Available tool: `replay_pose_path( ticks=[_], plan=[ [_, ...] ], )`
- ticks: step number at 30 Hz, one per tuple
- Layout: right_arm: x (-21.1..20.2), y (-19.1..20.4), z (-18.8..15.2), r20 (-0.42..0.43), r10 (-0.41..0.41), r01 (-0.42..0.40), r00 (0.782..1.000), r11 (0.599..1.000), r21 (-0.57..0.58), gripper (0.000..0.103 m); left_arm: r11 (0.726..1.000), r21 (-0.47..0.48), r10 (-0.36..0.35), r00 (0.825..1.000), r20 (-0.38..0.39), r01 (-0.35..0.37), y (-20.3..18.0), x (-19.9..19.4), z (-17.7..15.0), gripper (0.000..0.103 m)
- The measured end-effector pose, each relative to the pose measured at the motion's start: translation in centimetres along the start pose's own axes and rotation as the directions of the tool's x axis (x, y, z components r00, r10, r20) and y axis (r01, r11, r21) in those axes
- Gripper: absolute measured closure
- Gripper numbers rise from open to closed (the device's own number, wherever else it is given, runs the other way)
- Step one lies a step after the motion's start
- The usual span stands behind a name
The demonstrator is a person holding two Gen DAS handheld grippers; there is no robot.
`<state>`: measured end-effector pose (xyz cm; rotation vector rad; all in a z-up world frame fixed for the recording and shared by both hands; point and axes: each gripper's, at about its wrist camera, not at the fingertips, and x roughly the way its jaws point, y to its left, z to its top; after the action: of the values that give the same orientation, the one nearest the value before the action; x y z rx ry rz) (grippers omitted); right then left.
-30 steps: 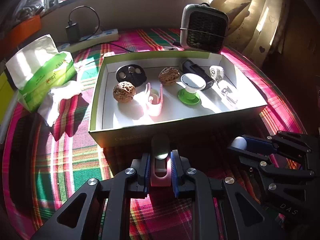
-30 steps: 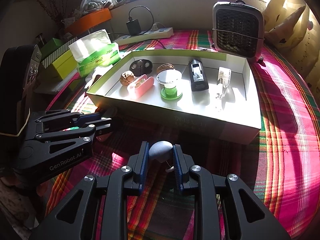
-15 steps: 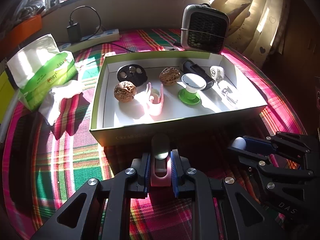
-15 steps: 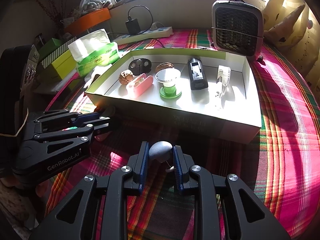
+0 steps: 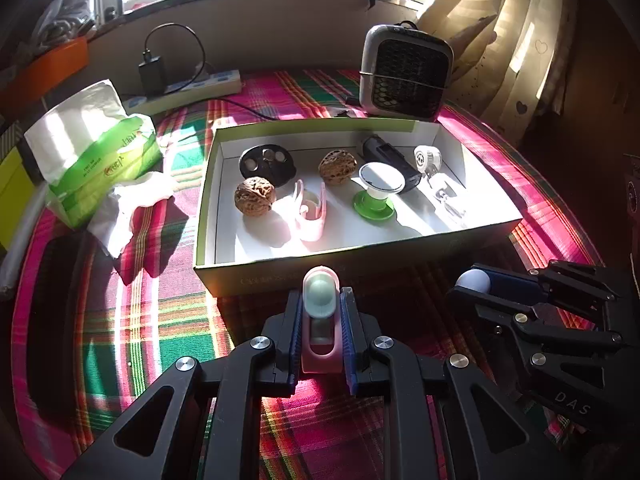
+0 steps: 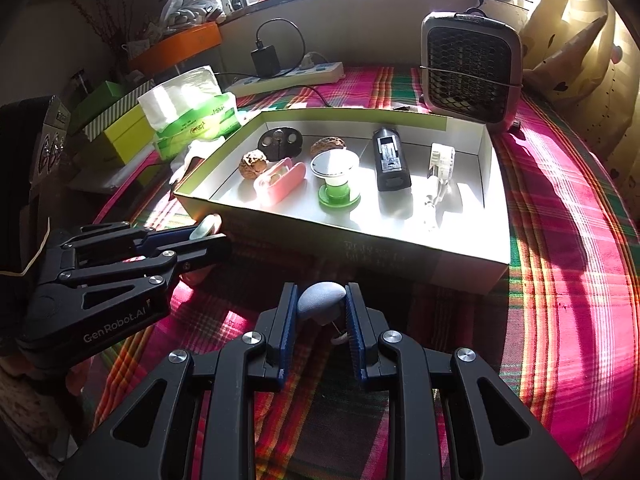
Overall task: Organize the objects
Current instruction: 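Lift pink case with left tool toward box while right tool lifts grey knob, then lower pink case into box with left tool while right tool lowers grey knob in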
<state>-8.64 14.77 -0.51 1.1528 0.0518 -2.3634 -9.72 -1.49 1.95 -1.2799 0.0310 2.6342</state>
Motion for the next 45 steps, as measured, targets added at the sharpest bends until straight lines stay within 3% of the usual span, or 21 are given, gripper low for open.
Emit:
replay_pose_path(
  ticks=[23,45],
  plan=[
    [-2.2,-1.4,2.6,0.063,-0.045,0.045,0.997,0.999,-0.002,0.078,1.0,-0.007,-0.027,0.999,0.041,0.028,-0.5,-1.5,2.2,0.088],
    [1.5,-4.5,6.2,0.019,-0.07,0.07,0.997,0.997,0.014,0.078,0.999,-0.011,-0.033,0.999,0.014,0.034,-0.7,1.5,4.6,0.088]
  ],
)
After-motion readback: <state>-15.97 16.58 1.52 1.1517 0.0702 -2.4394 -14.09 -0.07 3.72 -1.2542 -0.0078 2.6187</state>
